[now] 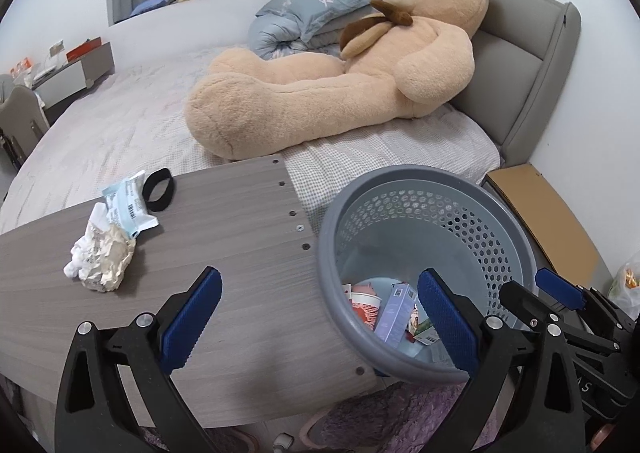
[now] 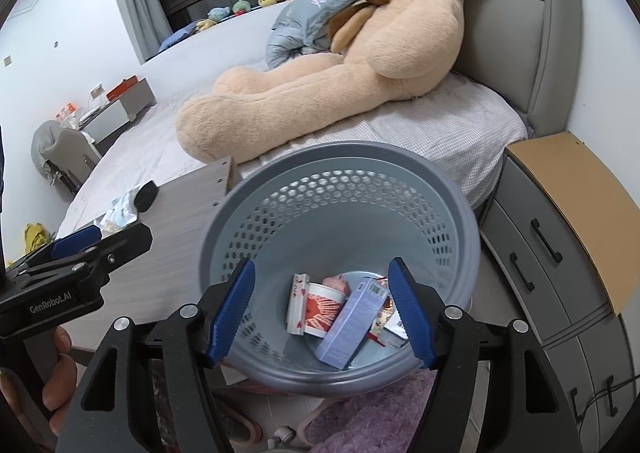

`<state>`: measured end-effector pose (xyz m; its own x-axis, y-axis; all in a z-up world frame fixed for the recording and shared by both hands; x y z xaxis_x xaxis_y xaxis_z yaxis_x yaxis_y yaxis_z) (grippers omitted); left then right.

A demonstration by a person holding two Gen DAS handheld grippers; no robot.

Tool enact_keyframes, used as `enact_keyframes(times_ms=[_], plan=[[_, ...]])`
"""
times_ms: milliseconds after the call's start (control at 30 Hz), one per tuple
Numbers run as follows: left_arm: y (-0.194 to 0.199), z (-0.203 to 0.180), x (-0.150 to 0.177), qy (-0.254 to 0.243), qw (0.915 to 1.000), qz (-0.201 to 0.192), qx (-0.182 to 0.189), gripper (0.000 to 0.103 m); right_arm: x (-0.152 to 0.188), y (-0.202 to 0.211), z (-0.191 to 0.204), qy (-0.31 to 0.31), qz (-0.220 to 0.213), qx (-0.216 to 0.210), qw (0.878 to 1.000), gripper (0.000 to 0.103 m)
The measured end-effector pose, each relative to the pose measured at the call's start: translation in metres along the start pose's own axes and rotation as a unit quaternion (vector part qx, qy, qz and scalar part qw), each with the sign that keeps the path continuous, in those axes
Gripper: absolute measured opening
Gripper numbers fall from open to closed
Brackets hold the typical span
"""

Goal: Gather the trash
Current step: 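Withdraw both tools from the wastebasket toward the table, then reach the right tool to the crumpled tissues and close on them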

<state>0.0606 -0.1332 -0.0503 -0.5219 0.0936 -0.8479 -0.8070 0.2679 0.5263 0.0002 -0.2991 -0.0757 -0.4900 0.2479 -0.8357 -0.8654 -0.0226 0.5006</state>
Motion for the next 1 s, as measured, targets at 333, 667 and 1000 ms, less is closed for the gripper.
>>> enact_keyframes(times_ms=[333, 667, 1000], plan=[[0.034, 0.057, 0.013, 0.032, 0.9985, -0.024, -0.036, 0.097, 0.008, 0.009, 0.053, 0.024, -0.007, -0.039, 0.999, 0.066], [0.065, 0.151, 0.022, 0.073, 0.9899, -0.052, -0.110, 0.097, 0.011, 0.010, 0.129, 0.063, -0.013, -0.097, 0.993, 0.069], [0.088, 0.255, 0.038, 0.116, 0.9733, -0.063, -0.188, 0.097, 0.019, -0.015, 0.212, 0.106, 0.010, -0.145, 0.984, 0.070]])
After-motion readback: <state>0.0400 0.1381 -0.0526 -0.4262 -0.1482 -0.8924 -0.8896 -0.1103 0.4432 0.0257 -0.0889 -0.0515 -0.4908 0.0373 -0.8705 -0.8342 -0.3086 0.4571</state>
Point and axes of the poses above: each gripper's, at about its wrist camera, not at the fingertips, and y roughly against the way its jaws point, z to its left, x to its underside, the point moved 6 cm from there along -y, roughly the way its jaws point, and after that the axes turned 15 degrees about -z, right-handed, at the moved point
